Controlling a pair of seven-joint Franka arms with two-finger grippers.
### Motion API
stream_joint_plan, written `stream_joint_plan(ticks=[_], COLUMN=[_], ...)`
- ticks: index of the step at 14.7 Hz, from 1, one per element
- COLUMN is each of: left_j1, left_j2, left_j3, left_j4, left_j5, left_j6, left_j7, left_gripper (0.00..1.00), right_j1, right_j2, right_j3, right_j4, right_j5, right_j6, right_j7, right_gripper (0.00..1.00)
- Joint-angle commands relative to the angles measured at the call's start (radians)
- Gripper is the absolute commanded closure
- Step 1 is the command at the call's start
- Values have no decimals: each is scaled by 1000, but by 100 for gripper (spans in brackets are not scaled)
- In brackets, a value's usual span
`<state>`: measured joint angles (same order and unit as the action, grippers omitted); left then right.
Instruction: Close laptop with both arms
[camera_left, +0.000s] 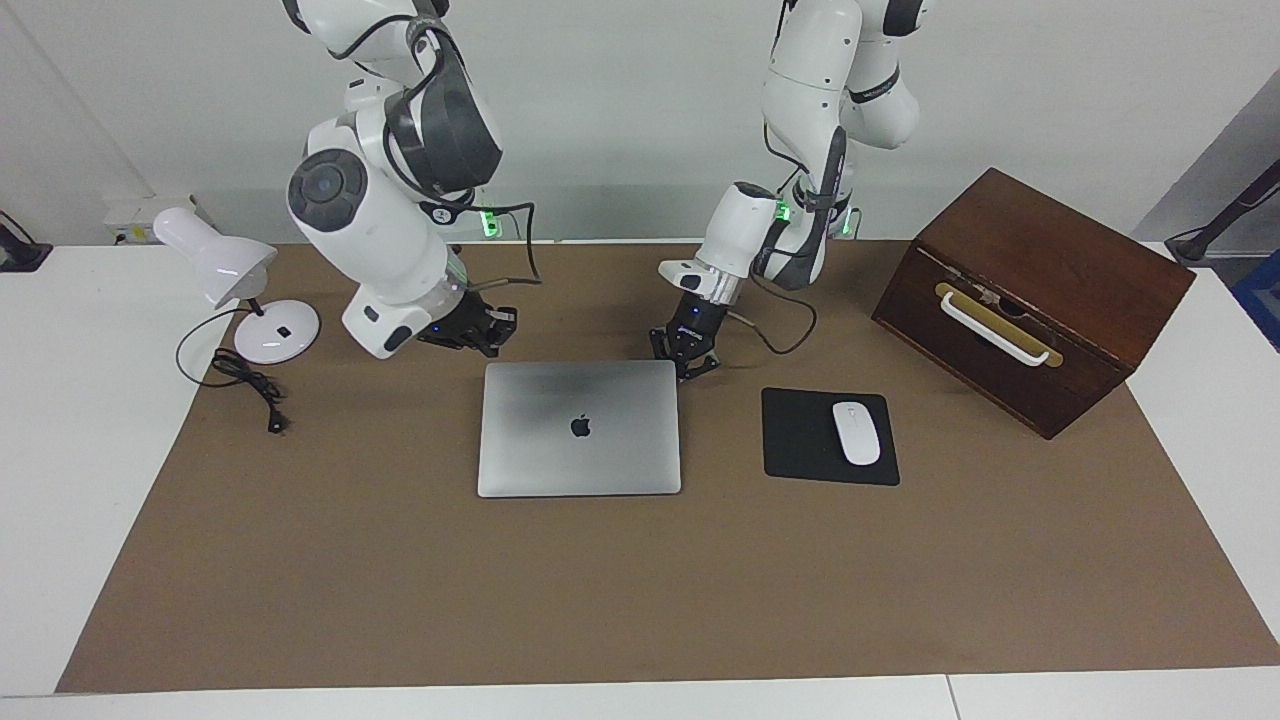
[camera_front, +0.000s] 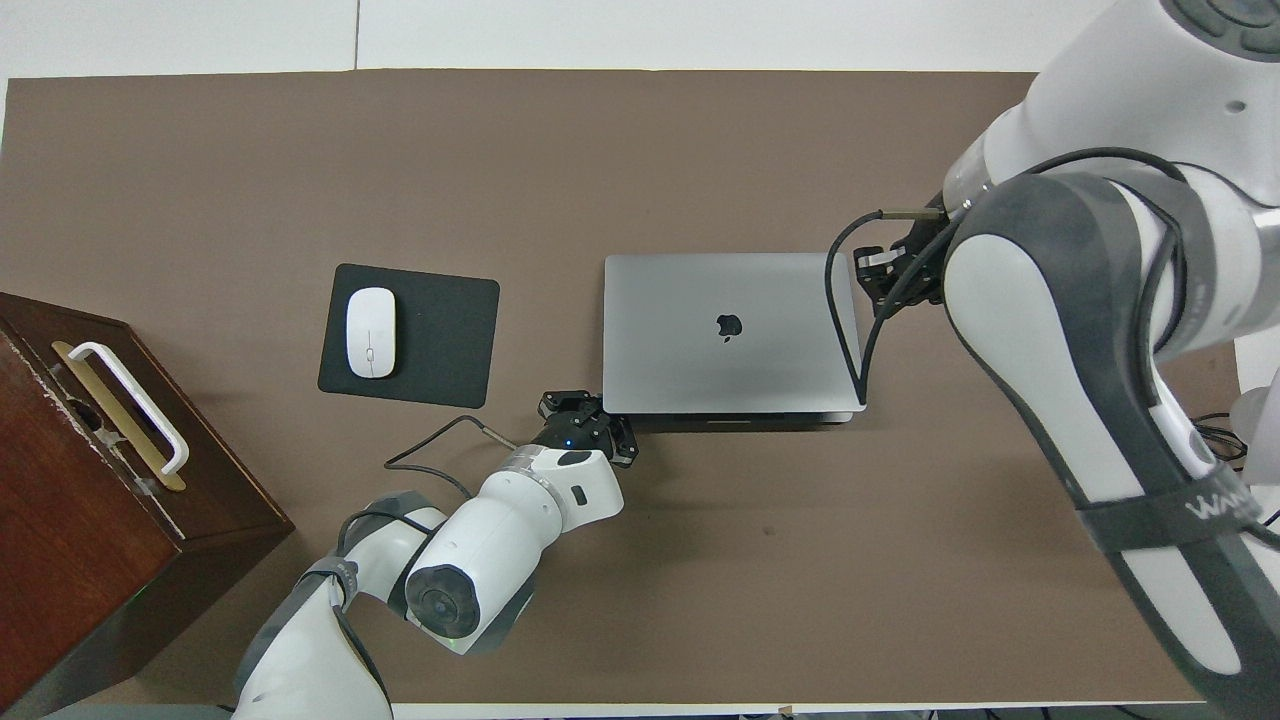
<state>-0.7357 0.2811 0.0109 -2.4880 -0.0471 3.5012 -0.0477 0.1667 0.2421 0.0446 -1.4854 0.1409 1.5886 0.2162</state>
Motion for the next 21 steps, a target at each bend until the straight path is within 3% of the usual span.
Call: stream_joint_plan(ticks=[1,2,5,6,9,14,18,21], left_j1=[29,27,25,21,22,25,22,19], left_j2=[52,47,29,20,-3,-55,-147,-201], left_j3=[4,4,3,1,0,-2,-2,-2], left_j4=[-11,-14,-19,-20,-35,-63,-66,-66], left_j5=[21,21,21,21,21,21,21,21], left_j6=[-2,-2,-4,-4,-7,-30,-169,-260], left_j7=[-40,-53,-87,-110,-121,-144,-187,-216], left_gripper=[100,100,100,100,100,100,100,100], right_j1=[-44,-71,-160,-182,-236,-292,-299,-299], right_j2=[-69,-92,-148,-161,-193,-299,-431,-437], right_j3=[6,6,6,6,5,6,6,8], right_j4=[-16,-16,-26,-26,-30,-146,-384,-404], right_j5=[-78,-98,-107,-109,-116,-141,-139,-121], right_j6=[-47,-73,-131,-142,-183,-112,59,62], right_j7=[-114,-170,-261,-270,-265,-264,-261,-203], right_gripper=[84,68,39,37,0,0,0,0])
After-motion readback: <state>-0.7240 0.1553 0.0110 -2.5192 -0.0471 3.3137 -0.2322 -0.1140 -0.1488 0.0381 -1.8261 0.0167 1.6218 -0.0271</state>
